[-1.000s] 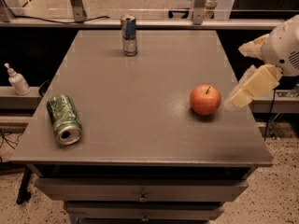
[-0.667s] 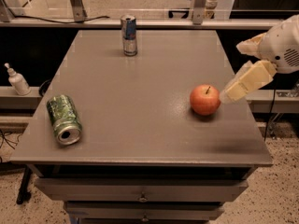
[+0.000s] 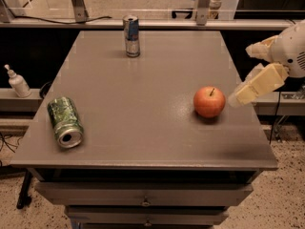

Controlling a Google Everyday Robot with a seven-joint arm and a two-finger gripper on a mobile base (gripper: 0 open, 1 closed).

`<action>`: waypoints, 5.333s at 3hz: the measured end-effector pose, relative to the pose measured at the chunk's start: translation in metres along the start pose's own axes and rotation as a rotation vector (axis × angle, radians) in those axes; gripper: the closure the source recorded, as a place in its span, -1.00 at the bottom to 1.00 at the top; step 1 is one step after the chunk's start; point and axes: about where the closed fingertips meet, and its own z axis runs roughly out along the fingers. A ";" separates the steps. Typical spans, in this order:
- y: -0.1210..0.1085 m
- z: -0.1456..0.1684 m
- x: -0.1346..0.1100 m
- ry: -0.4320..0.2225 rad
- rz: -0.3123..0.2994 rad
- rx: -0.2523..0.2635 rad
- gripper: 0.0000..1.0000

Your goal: Move redbull can near apple

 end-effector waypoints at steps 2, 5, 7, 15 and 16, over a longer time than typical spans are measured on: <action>-0.034 0.008 -0.039 -0.251 0.043 -0.023 -1.00; -0.051 0.066 -0.166 -0.526 -0.040 -0.137 -1.00; -0.084 0.111 -0.168 -0.597 -0.036 -0.026 -1.00; -0.142 0.301 -0.239 -0.576 0.021 -0.062 -0.22; -0.140 0.284 -0.233 -0.576 0.037 -0.042 0.27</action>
Offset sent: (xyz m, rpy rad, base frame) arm 0.1050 0.0424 0.0645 0.4270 -0.1627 0.0690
